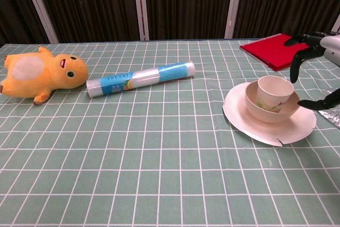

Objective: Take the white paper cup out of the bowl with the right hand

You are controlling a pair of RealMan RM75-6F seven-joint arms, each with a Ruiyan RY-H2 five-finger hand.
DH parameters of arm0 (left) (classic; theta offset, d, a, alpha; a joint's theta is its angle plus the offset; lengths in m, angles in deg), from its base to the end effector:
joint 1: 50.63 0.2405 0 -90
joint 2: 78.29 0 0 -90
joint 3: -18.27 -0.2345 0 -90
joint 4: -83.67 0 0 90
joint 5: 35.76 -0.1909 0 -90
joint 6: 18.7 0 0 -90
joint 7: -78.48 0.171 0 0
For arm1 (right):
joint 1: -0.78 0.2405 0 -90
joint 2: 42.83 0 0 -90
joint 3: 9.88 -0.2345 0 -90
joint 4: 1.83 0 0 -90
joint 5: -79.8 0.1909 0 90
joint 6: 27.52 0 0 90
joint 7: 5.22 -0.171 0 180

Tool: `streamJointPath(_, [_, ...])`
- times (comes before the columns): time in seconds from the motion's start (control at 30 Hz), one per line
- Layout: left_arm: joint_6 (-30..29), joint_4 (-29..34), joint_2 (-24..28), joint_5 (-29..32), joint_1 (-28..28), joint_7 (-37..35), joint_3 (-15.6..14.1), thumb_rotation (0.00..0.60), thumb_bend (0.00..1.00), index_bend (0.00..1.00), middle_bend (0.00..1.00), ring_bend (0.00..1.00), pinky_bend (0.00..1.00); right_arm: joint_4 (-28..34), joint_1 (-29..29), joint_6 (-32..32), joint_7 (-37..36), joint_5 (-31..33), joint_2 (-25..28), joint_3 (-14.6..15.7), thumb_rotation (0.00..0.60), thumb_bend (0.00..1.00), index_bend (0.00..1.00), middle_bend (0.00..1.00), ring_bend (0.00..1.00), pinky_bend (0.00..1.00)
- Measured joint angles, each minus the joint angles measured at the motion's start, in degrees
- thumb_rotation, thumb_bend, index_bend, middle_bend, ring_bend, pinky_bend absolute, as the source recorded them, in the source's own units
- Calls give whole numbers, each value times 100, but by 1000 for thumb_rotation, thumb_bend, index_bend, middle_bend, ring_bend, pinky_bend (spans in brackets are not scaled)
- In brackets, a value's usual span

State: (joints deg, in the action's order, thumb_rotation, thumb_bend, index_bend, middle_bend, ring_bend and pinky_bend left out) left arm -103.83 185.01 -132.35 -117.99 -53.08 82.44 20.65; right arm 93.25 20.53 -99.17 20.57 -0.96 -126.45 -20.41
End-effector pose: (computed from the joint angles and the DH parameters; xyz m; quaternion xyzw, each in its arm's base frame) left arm -0.2843 0.1895 0.2068 -0.5854 -0.3889 -0.3379 0.6260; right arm -0.1772 -0.2787 0.0557 0.6747 -0.3355 0.4054 0.5175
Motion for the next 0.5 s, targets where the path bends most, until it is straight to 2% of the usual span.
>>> streamJointPath(0.5, [28, 6, -3, 21, -13, 21, -1, 600, 88, 0, 0, 0, 0, -666, 391, 185, 8, 510, -502, -208, 600, 170, 516, 108, 0, 0])
